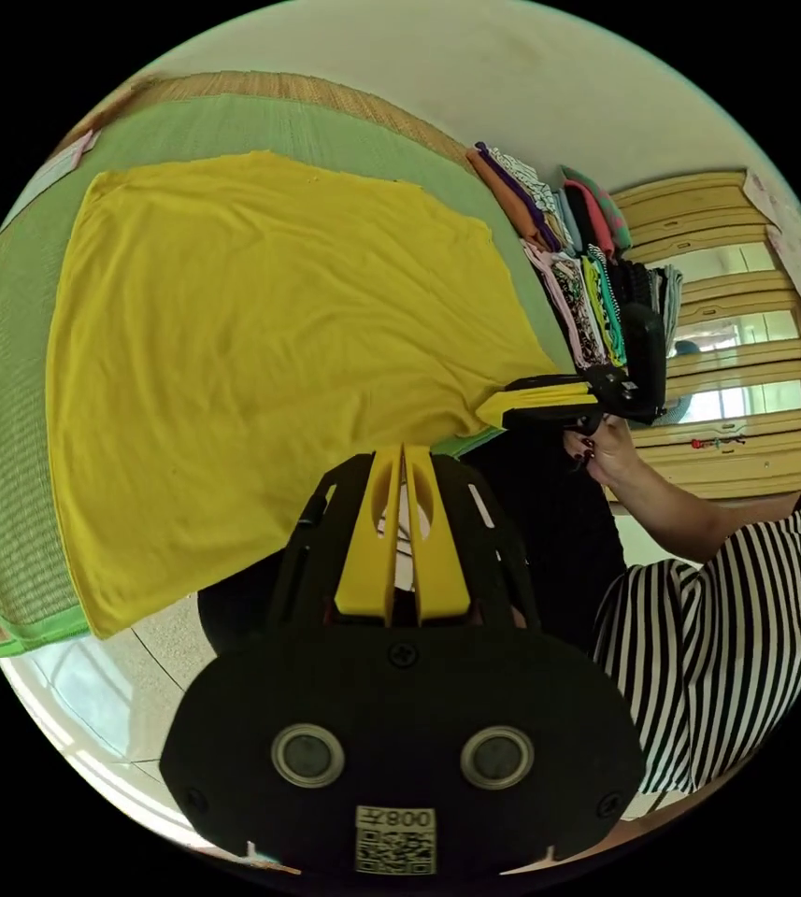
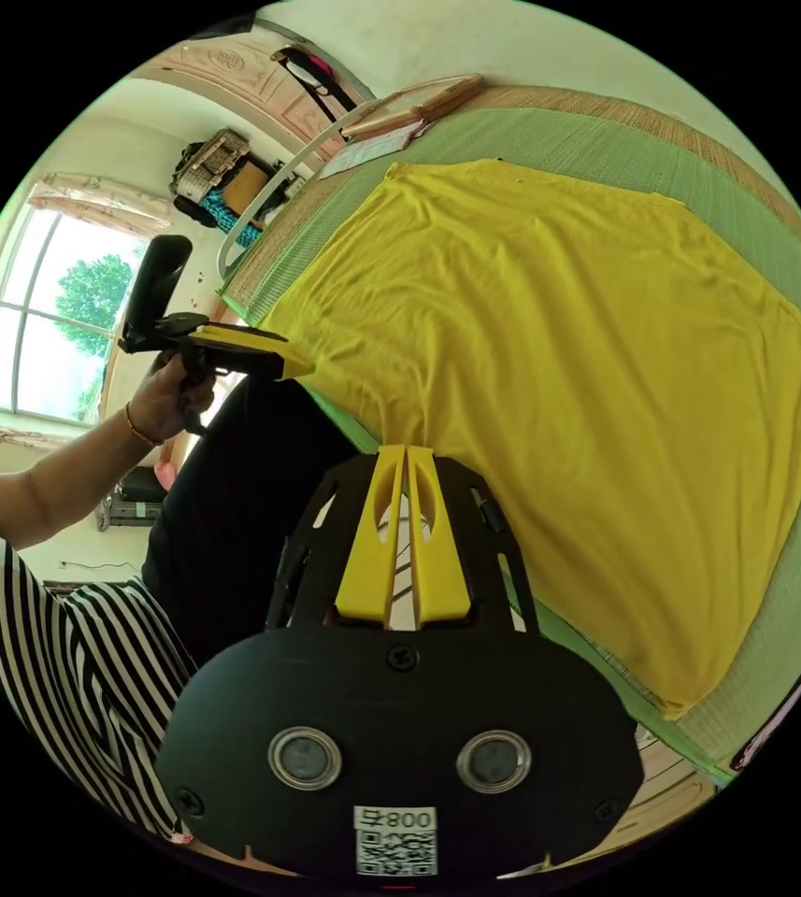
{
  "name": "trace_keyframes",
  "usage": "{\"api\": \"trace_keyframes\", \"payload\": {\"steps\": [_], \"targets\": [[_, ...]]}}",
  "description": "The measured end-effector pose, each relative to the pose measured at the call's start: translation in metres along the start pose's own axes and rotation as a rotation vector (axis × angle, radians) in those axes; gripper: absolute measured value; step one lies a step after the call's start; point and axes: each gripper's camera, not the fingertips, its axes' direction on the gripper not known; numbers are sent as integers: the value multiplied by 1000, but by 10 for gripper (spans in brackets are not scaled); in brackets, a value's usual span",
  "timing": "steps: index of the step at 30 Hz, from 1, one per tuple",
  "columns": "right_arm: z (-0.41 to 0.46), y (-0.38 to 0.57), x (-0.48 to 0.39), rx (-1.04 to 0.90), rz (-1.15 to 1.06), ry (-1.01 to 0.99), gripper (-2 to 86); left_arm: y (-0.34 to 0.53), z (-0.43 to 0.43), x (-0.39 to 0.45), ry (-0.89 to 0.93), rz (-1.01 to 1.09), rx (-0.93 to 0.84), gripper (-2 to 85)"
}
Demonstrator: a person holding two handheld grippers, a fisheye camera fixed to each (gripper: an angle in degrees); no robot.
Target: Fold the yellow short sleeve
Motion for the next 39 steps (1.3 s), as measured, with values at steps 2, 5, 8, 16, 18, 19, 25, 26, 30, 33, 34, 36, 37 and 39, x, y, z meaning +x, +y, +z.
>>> {"api": "trace_keyframes", "payload": {"steps": [2, 5, 8, 16, 18, 19, 25, 26, 30, 33, 34, 36, 37, 39], "targets": [[15, 6, 2, -25, 11, 5, 0, -14, 10, 21, -8, 33, -50, 1], [33, 24, 10, -32, 32, -5, 0, -27, 18, 45, -52, 44, -150, 1], [45, 43, 18, -22, 51, -28, 0, -32, 1, 63, -60, 24, -157, 1], [42, 113, 40, 64, 114, 5, 1, -63, -38, 139, -18, 58, -117, 1], [41, 147, 69, 79, 203, 32, 2, -72, -38, 153, -54, 62, -150, 1], [42, 156, 77, 78, 227, 32, 2, -78, -36, 160, -70, 58, -194, 1], [35, 257, 130, 145, 367, 17, 7, -90, -76, 205, -4, 70, -150, 4], [28, 282, 138, 191, 398, 30, 10, -92, -80, 212, 0, 81, -148, 5], [17, 365, 180, 319, 556, 43, 38, -108, -98, 266, 54, 162, -146, 18], [35, 403, 211, 352, 618, -30, 66, -129, -98, 310, 106, 220, -165, 36], [40, 407, 216, 357, 622, -43, 67, -139, -98, 329, 124, 242, -173, 43], [63, 417, 231, 351, 597, -106, 71, -154, -97, 359, 139, 282, -184, 47], [68, 419, 234, 348, 588, -120, 71, -164, -96, 380, 140, 309, -193, 48], [89, 428, 245, 336, 569, -163, 68, -177, -96, 411, 150, 350, -207, 49]]}}
